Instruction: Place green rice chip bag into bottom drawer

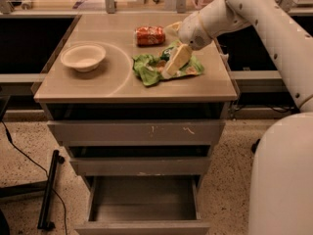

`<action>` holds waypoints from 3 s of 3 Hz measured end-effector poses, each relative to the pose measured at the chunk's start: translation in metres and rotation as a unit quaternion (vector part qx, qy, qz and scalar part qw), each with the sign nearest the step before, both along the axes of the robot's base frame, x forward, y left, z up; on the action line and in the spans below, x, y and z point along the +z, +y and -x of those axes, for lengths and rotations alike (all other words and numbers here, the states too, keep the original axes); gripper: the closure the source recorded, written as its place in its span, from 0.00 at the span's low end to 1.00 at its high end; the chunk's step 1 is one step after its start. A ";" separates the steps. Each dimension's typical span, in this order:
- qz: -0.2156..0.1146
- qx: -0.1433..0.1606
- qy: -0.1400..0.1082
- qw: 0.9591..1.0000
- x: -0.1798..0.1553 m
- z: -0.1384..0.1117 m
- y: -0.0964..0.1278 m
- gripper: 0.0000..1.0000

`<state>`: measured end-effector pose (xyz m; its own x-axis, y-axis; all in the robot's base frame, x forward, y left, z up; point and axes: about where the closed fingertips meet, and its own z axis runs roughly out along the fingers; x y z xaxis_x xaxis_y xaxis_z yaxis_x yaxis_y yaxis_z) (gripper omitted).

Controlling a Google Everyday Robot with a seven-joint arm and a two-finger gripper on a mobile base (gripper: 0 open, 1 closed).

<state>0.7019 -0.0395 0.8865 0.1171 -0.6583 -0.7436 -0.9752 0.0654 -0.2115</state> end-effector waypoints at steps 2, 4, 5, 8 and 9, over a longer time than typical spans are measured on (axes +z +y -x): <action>-0.021 0.016 0.039 0.999 -0.031 -0.003 0.015 0.00; -0.027 0.020 0.059 0.998 -0.046 -0.001 0.018 0.13; -0.027 0.020 0.059 0.998 -0.046 -0.001 0.018 0.32; -0.027 0.020 0.059 0.998 -0.046 -0.001 0.019 0.99; -0.027 0.020 0.059 0.998 -0.046 -0.001 0.019 1.00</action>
Offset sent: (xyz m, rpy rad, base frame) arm 0.0030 0.0159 -0.0436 0.0593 0.1135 0.0415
